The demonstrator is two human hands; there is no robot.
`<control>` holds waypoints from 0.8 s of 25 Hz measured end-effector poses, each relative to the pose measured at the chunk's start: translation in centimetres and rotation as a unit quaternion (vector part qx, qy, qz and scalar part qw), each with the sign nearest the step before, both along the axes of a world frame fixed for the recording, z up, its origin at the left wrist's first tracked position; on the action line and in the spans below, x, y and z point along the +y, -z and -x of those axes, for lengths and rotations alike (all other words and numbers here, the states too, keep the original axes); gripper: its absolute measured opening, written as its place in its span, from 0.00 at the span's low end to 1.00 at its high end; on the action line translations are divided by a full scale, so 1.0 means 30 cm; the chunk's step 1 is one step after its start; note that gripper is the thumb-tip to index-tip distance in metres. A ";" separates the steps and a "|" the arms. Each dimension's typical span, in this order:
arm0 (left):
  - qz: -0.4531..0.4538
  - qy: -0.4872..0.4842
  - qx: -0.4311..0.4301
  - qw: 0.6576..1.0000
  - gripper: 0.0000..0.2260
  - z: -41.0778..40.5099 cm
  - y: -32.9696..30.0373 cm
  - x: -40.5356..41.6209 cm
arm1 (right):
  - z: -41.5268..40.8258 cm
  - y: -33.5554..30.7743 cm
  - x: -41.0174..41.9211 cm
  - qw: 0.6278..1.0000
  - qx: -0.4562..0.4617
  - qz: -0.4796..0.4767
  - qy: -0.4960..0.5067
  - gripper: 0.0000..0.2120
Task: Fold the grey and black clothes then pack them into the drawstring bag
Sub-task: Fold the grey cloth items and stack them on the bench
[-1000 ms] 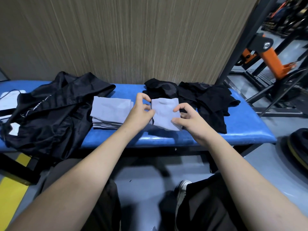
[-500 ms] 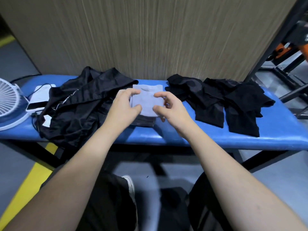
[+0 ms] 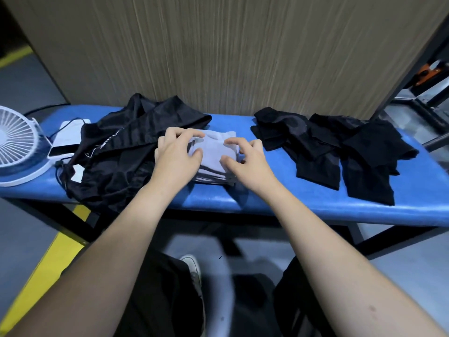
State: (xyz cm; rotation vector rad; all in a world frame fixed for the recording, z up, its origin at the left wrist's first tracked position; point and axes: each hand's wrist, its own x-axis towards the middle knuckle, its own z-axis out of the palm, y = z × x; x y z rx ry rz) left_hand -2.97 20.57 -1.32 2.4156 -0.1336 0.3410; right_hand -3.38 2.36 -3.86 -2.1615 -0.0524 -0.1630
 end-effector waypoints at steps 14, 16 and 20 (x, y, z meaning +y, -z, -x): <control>-0.031 0.010 0.080 0.996 0.16 -0.028 0.053 0.047 | -0.019 0.045 0.044 0.995 0.042 0.054 -0.069 0.24; -0.043 -0.008 0.080 0.996 0.15 -0.029 0.047 0.060 | -0.032 0.055 0.068 0.994 0.047 0.060 -0.075 0.25; -0.070 -0.035 0.065 0.995 0.16 -0.029 0.045 0.077 | -0.050 0.069 0.086 0.992 0.056 0.072 -0.091 0.27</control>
